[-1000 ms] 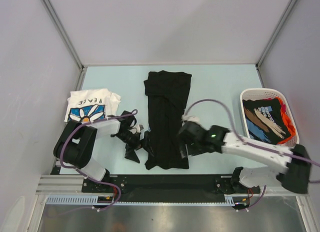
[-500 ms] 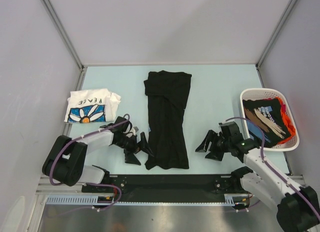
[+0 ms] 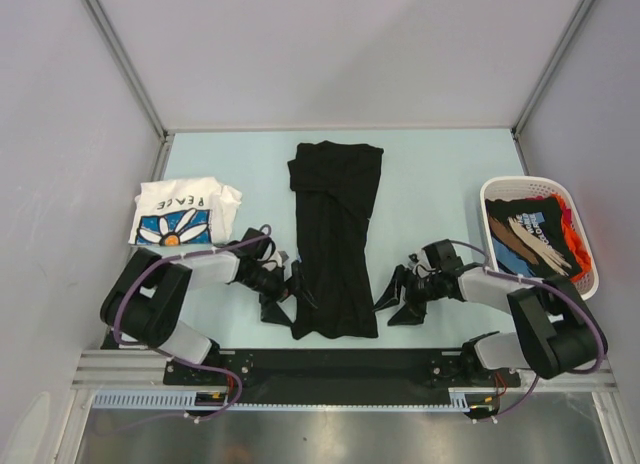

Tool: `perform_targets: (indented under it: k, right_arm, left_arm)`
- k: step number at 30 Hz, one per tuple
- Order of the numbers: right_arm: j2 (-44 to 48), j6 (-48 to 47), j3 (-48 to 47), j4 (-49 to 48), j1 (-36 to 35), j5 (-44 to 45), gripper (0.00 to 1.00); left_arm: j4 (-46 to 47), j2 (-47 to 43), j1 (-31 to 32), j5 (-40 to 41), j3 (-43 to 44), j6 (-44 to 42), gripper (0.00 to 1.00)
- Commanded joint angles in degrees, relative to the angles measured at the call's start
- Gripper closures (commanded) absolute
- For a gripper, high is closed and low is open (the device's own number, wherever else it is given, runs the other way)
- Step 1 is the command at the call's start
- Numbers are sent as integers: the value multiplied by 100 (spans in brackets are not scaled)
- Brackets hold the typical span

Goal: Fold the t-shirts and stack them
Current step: Fold the tshirt

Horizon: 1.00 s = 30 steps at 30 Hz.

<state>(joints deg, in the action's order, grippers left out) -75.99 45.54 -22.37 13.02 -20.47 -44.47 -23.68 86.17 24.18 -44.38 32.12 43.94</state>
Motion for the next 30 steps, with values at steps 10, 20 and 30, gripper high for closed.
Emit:
perform_targets:
  k: [10, 20, 30]
  right_arm:
    - [-1436, -1144, -874, 1115, 26, -835, 39]
    - [-2763, -1056, -637, 572, -553, -1301, 46]
    - [-2123, -879, -558, 1395, -652, -625, 100]
  left_arm:
    - [321, 901, 499, 1309, -13, -255, 28]
    - [276, 1077, 508, 1327, -83, -255, 64]
    - [154, 1042, 508, 1309, -109, -299, 100]
